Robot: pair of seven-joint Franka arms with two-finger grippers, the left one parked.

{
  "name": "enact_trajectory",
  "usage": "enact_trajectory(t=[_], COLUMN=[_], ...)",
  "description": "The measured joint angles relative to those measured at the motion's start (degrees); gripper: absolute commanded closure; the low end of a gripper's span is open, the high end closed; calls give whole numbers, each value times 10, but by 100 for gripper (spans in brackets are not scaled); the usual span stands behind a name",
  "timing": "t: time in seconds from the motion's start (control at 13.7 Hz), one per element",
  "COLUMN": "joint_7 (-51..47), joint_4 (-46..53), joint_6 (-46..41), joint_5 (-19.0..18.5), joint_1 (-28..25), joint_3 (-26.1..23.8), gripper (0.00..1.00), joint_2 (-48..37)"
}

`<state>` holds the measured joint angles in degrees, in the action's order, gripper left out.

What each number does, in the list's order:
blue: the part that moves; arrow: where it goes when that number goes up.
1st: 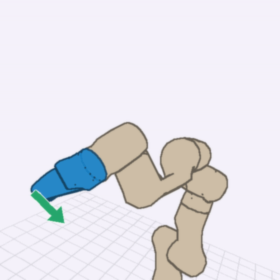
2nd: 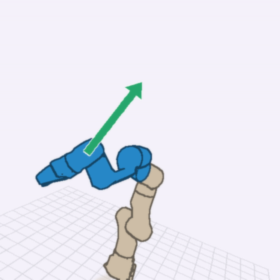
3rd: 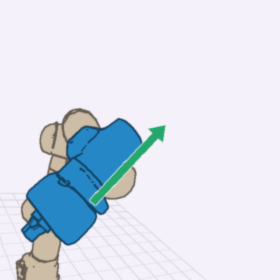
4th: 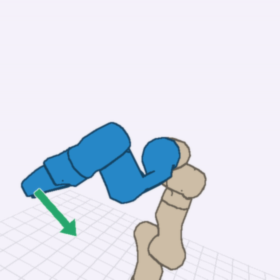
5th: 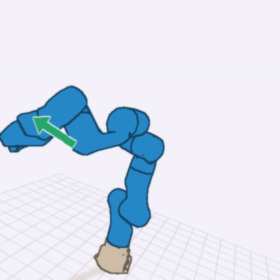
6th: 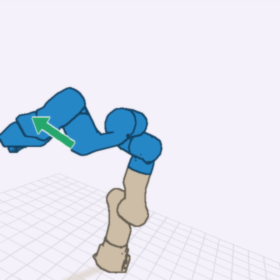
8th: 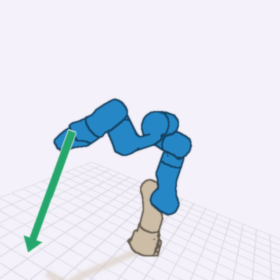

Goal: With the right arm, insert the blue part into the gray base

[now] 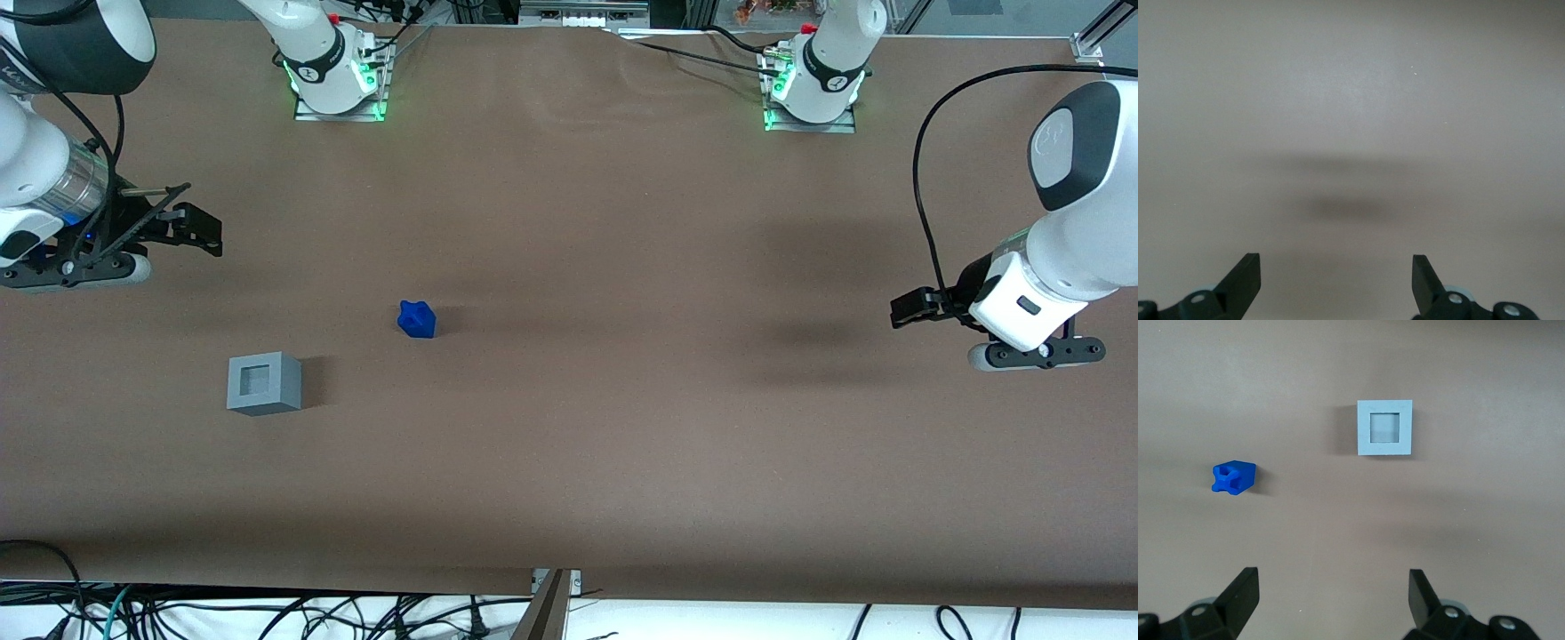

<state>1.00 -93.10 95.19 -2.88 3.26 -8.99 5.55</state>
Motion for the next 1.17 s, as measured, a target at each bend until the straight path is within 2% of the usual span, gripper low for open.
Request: enact_trajectory(t=[0.95, 1.17], joint_7=[-5, -85], joint_4=[0, -7], joint_6=[0, 37], joint_5=[1, 6], joint_1=[0, -4], joint_3=[-5, -31], gripper=[1, 1], joint_2=[2, 27])
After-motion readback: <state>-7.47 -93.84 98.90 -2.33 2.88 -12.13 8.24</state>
